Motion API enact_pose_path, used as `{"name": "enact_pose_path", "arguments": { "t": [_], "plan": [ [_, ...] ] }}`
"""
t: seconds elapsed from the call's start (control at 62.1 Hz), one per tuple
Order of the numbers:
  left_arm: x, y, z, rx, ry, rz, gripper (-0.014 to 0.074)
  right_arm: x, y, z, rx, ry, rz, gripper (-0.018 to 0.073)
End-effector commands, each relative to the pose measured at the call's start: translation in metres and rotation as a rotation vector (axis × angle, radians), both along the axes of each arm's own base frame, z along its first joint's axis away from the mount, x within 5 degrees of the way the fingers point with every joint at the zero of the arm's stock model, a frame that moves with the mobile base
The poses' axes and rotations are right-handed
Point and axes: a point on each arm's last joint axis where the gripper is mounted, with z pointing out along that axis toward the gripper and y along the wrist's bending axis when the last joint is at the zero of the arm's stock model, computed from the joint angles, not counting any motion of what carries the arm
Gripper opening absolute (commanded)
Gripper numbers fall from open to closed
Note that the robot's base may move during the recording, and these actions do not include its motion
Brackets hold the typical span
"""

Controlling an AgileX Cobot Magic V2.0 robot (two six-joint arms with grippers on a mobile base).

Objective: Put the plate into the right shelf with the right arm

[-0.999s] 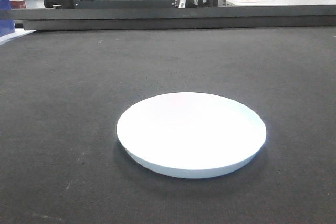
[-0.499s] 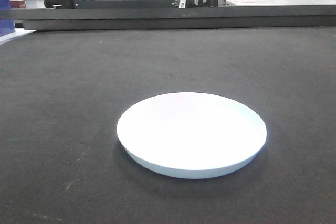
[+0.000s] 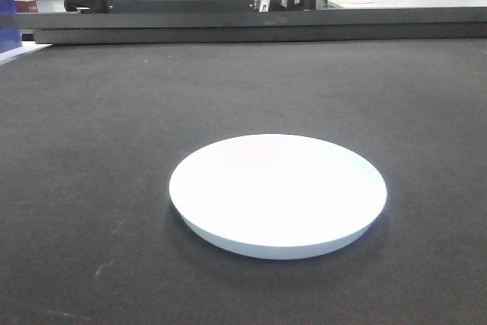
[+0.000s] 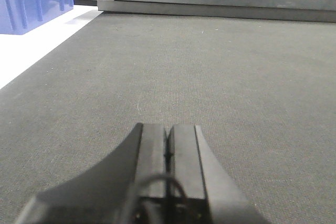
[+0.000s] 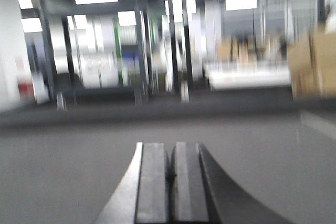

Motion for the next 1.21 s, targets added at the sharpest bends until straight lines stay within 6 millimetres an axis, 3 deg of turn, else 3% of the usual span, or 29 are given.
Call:
{"name": "enact_pose_path", "arguments": {
  "t": [0.0,0.193,0.338,0.773,0.95,1.063,1.192],
  "plan": [
    [-0.001,0.001,0.005,-0.018,-0.089,0.009,-0.0128,0.007,0.000,0.008,0.004,0.121,-0.001,0.0053],
    [-0.001,0.001,0.005,-0.018,-0.089,0.009,-0.0128,0.027,0.001,-0.007,0.019,0.441,0.006,0.0053],
    [-0.001,0.001,0.005,-0.018,-0.089,0.009,-0.0128,0.045,0.000,-0.008,0.012,0.632,0.004,0.0053],
    [-0.001,0.001,0.005,-0.018,-0.089,0.009,-0.0128,0.103,0.000,0.005,-0.025,0.915,0.001,0.0053],
    [-0.001,0.001,0.005,-0.018,-0.089,0.009,-0.0128,0.119,0.012,0.010,-0.026,1.057,0.050,0.0062],
    [-0.001,0.001,0.005,-0.018,-0.089,0.009,-0.0128,0.130,0.025,0.008,-0.022,1.147,0.090,0.0183],
    [-0.001,0.001,0.005,-0.018,-0.089,0.009,-0.0128,0.145,0.043,0.004,0.006,1.231,0.110,0.0480]
  ]
}}
